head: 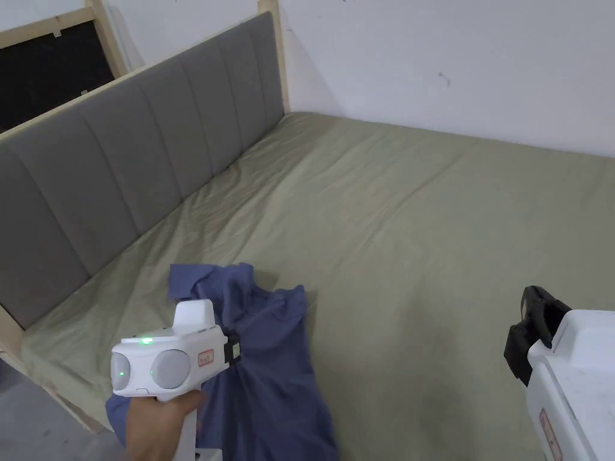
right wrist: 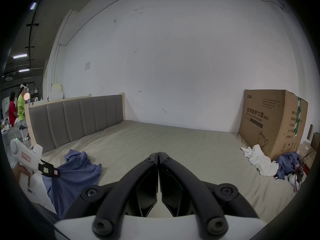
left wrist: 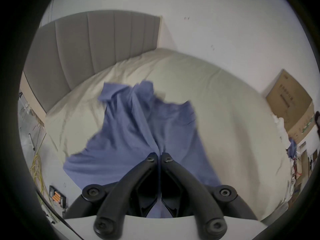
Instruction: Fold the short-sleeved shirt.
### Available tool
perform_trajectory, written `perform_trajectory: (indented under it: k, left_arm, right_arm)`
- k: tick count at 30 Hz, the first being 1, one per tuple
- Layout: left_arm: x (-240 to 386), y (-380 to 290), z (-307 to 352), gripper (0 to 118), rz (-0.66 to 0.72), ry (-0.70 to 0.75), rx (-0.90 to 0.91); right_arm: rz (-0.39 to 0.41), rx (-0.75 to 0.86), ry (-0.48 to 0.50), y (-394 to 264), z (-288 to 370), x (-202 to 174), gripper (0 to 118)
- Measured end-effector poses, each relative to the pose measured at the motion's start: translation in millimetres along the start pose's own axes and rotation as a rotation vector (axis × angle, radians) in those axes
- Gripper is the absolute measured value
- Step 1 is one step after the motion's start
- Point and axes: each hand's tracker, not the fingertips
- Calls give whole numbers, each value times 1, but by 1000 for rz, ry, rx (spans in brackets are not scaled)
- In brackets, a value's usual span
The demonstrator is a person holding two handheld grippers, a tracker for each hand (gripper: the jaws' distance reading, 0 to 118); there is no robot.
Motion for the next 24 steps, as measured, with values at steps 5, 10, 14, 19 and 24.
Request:
perform_trajectory:
  k: [5,10,14,19,24]
  left_arm:
    - [52,36,59,0,-44,-127,106]
    - [102,71,81,0,-149,-247,170]
    - [160,86,103,0,-271,-318,208]
    - [227,101,122,0,-336,-464,259]
    - [292,109,128,0,-396,-592,268]
  right_arm:
    - [-10,41,-40,8,26,20,0]
    - [-20,73,-97,12,52,46,0]
    - [-29,86,-157,13,69,71,0]
    - [-36,102,-229,15,87,99,0]
    - [-45,116,-301,19,107,120,0]
